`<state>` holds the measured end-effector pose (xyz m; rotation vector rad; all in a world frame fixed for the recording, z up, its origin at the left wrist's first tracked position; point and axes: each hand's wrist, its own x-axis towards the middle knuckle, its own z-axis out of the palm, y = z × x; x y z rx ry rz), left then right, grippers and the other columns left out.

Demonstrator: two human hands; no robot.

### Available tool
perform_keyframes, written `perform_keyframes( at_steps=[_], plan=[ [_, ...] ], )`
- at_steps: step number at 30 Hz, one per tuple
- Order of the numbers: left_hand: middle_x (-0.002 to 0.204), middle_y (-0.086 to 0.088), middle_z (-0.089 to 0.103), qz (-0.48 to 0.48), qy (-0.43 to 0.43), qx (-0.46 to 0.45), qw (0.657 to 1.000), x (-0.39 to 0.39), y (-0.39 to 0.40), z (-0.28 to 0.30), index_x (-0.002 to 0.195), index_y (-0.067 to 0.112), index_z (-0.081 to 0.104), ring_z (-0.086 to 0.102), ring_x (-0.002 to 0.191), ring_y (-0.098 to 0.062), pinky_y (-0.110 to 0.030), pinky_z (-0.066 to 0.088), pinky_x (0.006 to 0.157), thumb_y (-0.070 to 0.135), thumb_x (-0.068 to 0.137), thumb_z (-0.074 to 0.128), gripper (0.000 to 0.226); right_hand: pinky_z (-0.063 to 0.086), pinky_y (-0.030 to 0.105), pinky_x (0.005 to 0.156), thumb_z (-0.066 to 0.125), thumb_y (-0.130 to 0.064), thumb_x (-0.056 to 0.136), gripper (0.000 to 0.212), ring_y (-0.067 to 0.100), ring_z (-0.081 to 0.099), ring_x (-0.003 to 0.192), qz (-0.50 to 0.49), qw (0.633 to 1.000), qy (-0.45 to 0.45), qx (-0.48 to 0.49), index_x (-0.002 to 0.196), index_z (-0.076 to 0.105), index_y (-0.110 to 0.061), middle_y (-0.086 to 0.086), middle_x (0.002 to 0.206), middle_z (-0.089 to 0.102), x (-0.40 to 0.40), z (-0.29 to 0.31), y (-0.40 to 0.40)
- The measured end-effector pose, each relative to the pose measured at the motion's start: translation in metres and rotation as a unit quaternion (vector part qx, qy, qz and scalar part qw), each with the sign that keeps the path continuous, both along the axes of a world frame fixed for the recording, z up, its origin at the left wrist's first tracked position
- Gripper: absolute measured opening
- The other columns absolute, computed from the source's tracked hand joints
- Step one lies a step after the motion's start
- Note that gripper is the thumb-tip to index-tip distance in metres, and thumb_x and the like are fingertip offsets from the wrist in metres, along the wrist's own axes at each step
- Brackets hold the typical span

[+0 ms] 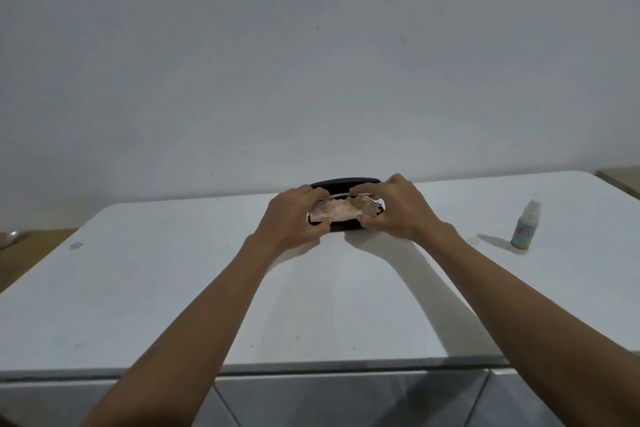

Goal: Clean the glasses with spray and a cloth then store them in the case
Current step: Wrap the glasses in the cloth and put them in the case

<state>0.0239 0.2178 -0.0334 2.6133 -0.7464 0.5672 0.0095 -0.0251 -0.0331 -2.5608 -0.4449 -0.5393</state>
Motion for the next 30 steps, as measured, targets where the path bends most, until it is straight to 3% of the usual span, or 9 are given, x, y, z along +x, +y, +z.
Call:
perform_keyframes(
  at_steps=[3,6,12,19,24,28,30],
  plan=[
    [0.104,0.012,0.065,0.019,0.022,-0.013,0.999,0.012,-0.005,-0.013,0.116,0.032,0.063,0.062,0.086,-0.015,-0.033,0.053,0.073,0.036,0.073,0.066,0.043,0.051,0.037,0.079,0.076,-0.032,0.078,0.057,0.027,0.053,0.100,-0.011,1.000,-0.005,-0.024,0.134,0.068,-0.036,-0.007,0.092,0.075,0.011,-0.010,0.001],
    [0.111,0.017,0.062,0.021,0.059,-0.047,0.997,0.017,-0.009,-0.021,0.116,0.037,0.060,0.059,0.086,-0.009,-0.028,0.049,0.073,0.036,0.075,0.064,0.041,0.053,0.037,0.080,0.073,-0.033,0.080,0.059,0.025,0.052,0.105,-0.016,0.999,0.032,-0.024,0.138,0.063,-0.038,-0.007,0.102,0.074,0.019,-0.020,0.000],
    [0.103,0.018,0.063,-0.011,0.114,-0.111,0.987,0.027,-0.006,-0.021,0.108,0.041,0.062,0.056,0.078,0.000,-0.025,0.043,0.068,0.043,0.072,0.067,0.037,0.053,0.040,0.083,0.070,-0.029,0.085,0.054,0.024,0.048,0.109,0.001,0.998,0.066,-0.017,0.138,0.062,-0.035,-0.010,0.112,0.074,0.030,-0.019,-0.004],
    [0.102,0.016,0.067,-0.021,0.104,-0.110,0.988,0.029,-0.003,-0.029,0.103,0.042,0.064,0.064,0.092,-0.010,-0.039,0.054,0.075,0.042,0.074,0.065,0.029,0.049,0.035,0.081,0.071,-0.035,0.091,0.042,0.024,0.047,0.107,0.004,0.998,0.061,-0.030,0.133,0.069,-0.037,-0.001,0.104,0.071,0.029,-0.020,-0.007],
    [0.103,0.024,0.070,-0.011,0.102,-0.123,0.987,0.028,0.001,-0.033,0.105,0.041,0.071,0.063,0.090,-0.003,-0.032,0.054,0.076,0.038,0.085,0.066,0.021,0.051,0.039,0.083,0.066,-0.036,0.094,0.038,0.029,0.051,0.106,-0.009,0.998,0.049,-0.026,0.132,0.070,-0.036,0.001,0.103,0.072,0.025,-0.024,-0.002],
    [0.112,0.024,0.071,0.018,0.044,-0.059,0.997,0.025,0.002,-0.036,0.112,0.038,0.074,0.049,0.086,-0.003,-0.027,0.045,0.077,0.028,0.096,0.056,0.026,0.050,0.040,0.085,0.063,-0.037,0.097,0.039,0.030,0.050,0.105,-0.022,0.997,0.046,-0.054,0.135,0.069,-0.036,0.000,0.106,0.073,0.021,-0.022,0.000],
    [0.113,0.020,0.071,0.017,0.003,-0.015,1.000,0.021,0.001,-0.037,0.113,0.034,0.075,0.051,0.090,-0.010,-0.032,0.050,0.074,0.025,0.096,0.054,0.028,0.049,0.040,0.087,0.061,-0.034,0.097,0.041,0.031,0.049,0.108,-0.026,0.996,0.051,-0.072,0.138,0.067,-0.036,0.000,0.112,0.072,0.020,-0.020,0.002]
  ],
)
